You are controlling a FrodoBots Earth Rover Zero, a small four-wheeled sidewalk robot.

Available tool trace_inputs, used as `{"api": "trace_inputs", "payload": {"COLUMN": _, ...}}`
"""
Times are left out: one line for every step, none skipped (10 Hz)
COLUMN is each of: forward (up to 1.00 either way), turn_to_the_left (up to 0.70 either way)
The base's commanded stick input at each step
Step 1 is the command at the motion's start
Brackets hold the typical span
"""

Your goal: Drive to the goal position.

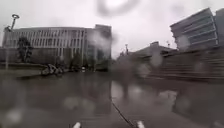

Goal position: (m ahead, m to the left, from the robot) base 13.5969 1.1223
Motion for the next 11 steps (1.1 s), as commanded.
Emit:
{"api": "trace_inputs", "payload": {"forward": 0.70, "turn_to_the_left": 0.00}}
{"api": "trace_inputs", "payload": {"forward": 0.70, "turn_to_the_left": 0.00}}
{"api": "trace_inputs", "payload": {"forward": 0.70, "turn_to_the_left": 0.00}}
{"api": "trace_inputs", "payload": {"forward": 0.70, "turn_to_the_left": 0.00}}
{"api": "trace_inputs", "payload": {"forward": 0.70, "turn_to_the_left": 0.00}}
{"api": "trace_inputs", "payload": {"forward": 0.70, "turn_to_the_left": 0.00}}
{"api": "trace_inputs", "payload": {"forward": 0.70, "turn_to_the_left": 0.00}}
{"api": "trace_inputs", "payload": {"forward": 0.70, "turn_to_the_left": 0.00}}
{"api": "trace_inputs", "payload": {"forward": 0.70, "turn_to_the_left": 0.00}}
{"api": "trace_inputs", "payload": {"forward": 0.70, "turn_to_the_left": 0.00}}
{"api": "trace_inputs", "payload": {"forward": 0.70, "turn_to_the_left": 0.00}}
